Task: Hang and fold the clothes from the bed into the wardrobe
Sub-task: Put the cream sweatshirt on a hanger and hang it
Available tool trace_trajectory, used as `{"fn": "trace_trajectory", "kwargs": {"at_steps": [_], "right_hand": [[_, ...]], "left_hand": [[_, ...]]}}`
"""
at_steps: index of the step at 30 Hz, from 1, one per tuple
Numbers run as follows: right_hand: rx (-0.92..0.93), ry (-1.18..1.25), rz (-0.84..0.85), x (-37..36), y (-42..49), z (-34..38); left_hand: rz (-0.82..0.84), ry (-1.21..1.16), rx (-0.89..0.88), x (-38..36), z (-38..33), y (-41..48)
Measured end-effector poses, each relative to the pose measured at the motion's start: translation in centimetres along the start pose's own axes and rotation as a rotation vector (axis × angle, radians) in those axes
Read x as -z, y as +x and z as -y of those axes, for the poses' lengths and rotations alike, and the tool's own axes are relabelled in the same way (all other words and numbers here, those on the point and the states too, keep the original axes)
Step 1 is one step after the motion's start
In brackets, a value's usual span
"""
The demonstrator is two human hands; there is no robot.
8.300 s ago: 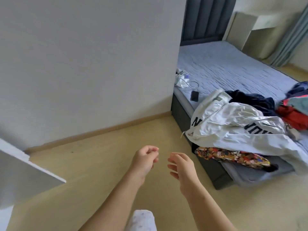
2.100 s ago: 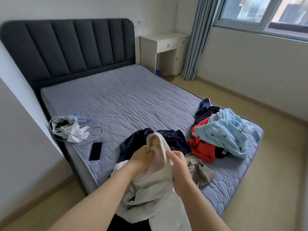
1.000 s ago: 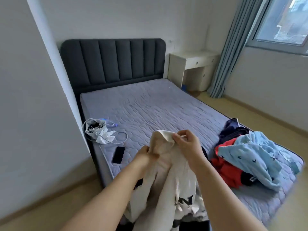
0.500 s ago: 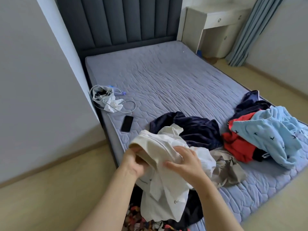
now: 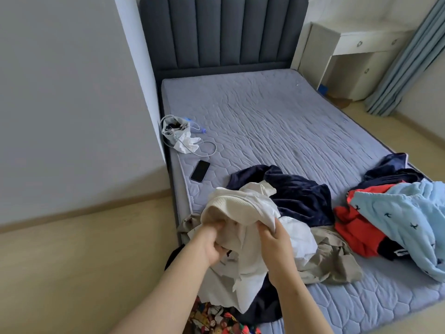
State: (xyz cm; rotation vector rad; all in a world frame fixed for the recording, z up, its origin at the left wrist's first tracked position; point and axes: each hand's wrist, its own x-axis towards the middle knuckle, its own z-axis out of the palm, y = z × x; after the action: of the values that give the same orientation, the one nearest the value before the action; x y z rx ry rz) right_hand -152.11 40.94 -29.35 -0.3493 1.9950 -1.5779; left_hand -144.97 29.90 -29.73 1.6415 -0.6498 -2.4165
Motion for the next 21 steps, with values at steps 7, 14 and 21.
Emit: {"fn": "trace_trajectory", "kwargs": {"at_steps": [7,14,21], "right_hand": [[0.162,0.067,0.196,-5.9,-3.5,4.7],[0.301,0.139,0.414,-15.2,-9.0,10.4],[0.426,0.169,0.674,-28.6,-18.2,14.2]], "left_hand": [[0.069,-0.462,-0.243,5.9,-2.4,-5.2],[0.117,-0.793,-0.589,15.7,-6.4,-15.0],[0.003,-0.903,-0.943,30.4,-9.5,-24.8]]}}
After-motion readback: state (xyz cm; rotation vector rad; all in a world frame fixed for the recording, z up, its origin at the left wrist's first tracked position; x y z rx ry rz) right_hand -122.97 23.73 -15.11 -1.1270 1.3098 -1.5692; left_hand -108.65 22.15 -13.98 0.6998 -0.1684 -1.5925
